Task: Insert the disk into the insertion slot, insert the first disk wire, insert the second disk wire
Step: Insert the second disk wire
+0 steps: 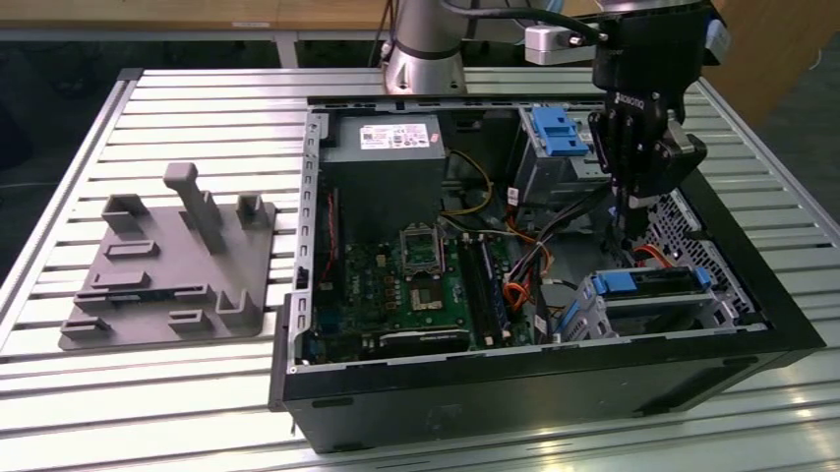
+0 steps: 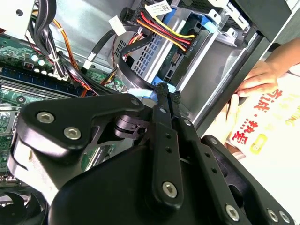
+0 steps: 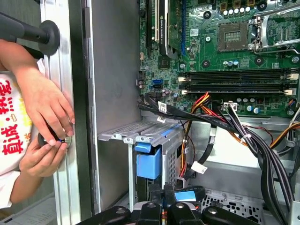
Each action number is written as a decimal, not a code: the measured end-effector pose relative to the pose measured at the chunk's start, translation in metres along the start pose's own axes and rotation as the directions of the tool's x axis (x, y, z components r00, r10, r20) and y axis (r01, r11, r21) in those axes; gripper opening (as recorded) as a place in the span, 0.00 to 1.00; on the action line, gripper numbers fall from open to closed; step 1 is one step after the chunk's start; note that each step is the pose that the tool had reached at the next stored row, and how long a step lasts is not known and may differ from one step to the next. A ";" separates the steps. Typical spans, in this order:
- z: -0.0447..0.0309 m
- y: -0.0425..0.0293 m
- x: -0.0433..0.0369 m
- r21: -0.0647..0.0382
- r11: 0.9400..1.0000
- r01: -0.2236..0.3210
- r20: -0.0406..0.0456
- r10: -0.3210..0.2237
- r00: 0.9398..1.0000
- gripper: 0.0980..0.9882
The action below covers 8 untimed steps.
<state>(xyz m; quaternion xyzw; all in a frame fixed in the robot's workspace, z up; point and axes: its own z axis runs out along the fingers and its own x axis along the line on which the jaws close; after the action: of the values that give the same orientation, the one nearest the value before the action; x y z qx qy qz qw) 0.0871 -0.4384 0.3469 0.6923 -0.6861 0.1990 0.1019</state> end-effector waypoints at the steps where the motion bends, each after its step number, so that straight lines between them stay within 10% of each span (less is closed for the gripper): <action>1: 0.0000 0.0000 0.0000 0.000 1.000 0.000 0.000 0.000 1.000 0.05; 8: 0.0001 0.0000 -0.0001 0.000 1.000 0.000 -0.001 0.000 1.000 0.05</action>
<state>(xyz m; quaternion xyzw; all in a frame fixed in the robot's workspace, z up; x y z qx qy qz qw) 0.0871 -0.4384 0.3468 0.6923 -0.6861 0.1992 0.1021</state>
